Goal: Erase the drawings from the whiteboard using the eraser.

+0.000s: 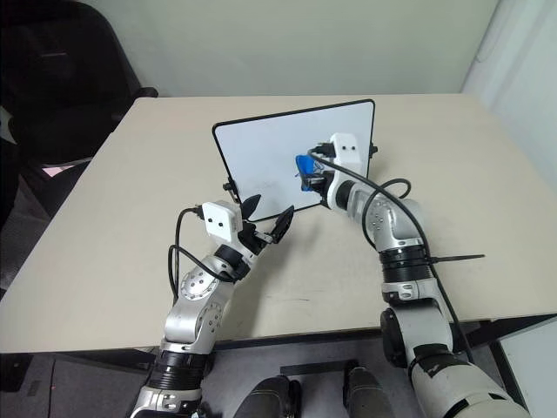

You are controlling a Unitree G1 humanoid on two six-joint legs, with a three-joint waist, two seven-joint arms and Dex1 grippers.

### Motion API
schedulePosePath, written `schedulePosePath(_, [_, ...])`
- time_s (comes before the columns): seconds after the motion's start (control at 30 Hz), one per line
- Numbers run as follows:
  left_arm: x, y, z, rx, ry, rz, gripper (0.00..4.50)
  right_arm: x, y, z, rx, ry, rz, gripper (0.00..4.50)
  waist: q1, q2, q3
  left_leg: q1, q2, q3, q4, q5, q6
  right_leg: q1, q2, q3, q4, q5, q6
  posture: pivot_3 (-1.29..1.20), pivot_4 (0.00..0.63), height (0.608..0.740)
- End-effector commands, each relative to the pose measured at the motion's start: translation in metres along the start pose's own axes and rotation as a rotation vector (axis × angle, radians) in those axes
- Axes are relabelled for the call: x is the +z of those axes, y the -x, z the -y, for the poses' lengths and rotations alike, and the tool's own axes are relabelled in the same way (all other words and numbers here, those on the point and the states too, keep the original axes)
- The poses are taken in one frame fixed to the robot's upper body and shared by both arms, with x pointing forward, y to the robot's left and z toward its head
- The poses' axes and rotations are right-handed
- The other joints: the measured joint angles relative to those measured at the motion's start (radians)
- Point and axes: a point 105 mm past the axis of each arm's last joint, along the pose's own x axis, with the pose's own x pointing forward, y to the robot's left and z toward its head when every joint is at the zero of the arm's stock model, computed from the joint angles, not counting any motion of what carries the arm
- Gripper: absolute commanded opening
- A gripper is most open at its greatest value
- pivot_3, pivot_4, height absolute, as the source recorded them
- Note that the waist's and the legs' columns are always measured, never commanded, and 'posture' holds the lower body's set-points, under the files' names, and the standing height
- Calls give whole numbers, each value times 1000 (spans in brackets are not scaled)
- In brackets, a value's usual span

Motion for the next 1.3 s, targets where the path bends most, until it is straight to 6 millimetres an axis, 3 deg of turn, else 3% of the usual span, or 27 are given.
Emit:
schedulePosePath(0.03, [16, 1, 1, -7, -15, 51, 4500, 15, -6, -13, 15, 63, 65, 209, 1, 0, 0, 0, 0, 0, 0, 0, 0, 0, 0, 0, 0, 0, 0, 0, 150, 740])
schedulePosePath(0.17, [17, 2, -1, -6, -17, 50, 4500, 10, -12, -30, 73, 98, 62, 209, 0, 0, 0, 0, 0, 0, 0, 0, 0, 0, 0, 0, 0, 0, 0, 0, 150, 740])
schedulePosePath(0.3, [16, 1, 0, -8, -17, 49, 4500, 5, -18, -33, 76, 120, 40, 209, 0, 0, 0, 0, 0, 0, 0, 0, 0, 0, 0, 0, 0, 0, -1, 0, 150, 740])
schedulePosePath(0.7, [16, 2, 3, -14, -26, 52, 4500, 29, -30, 10, -66, -62, 127, 209, -2, 0, 0, 0, 0, 0, 1, 5, -2, 1, 0, 0, 1, 5, -10, 0, 150, 740])
schedulePosePath(0.87, [16, 2, 4, -14, -28, 51, 4500, 36, -27, 17, -83, -90, 162, 209, -3, 0, 0, 0, 0, 0, 1, 1, -13, 1, 0, 0, 0, 3, -5, 0, 150, 740])
schedulePosePath(1.07, [15, 1, 5, -22, -25, 49, 4500, 31, -26, 25, -122, -70, 148, 209, -10, 0, 0, 2, 0, -1, 1, 2, -11, 0, 0, 0, 0, 8, -4, 0, 150, 740])
schedulePosePath(1.17, [15, 1, 5, -26, -24, 48, 4500, 26, -29, 20, -110, -56, 127, 209, -11, 0, 0, 3, 0, -1, 0, 8, -2, 0, 0, 0, 0, 9, -3, 0, 150, 740])
schedulePosePath(1.3, [15, 1, 5, -29, -23, 46, 4500, 13, -35, 13, -105, -16, 78, 209, -23, -1, 0, 4, 0, 0, 0, 6, -4, 0, 0, -1, -1, 9, -3, 0, 150, 740])
